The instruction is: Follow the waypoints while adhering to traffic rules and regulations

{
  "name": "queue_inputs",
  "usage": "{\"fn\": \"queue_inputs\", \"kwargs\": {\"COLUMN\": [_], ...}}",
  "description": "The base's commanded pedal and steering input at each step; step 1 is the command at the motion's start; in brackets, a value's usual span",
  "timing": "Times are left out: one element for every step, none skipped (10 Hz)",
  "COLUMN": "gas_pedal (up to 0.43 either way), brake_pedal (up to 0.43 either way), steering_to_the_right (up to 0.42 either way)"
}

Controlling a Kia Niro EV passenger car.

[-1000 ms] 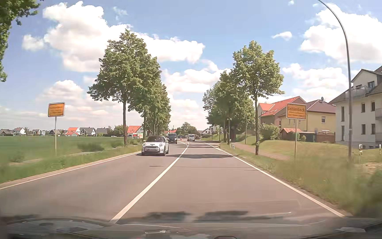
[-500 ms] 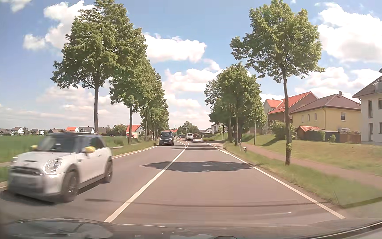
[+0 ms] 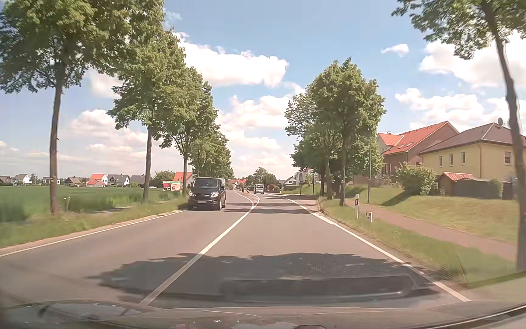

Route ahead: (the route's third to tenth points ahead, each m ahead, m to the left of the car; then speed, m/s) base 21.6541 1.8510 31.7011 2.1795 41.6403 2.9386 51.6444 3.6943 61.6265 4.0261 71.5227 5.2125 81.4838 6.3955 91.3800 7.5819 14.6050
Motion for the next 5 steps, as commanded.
{"fn": "queue_inputs", "kwargs": {"gas_pedal": [0.067, 0.000, 0.000, 0.000, 0.000], "brake_pedal": [0.000, 0.000, 0.000, 0.000, 0.000], "steering_to_the_right": [-0.007, -0.007, -0.007, -0.007, -0.007]}}
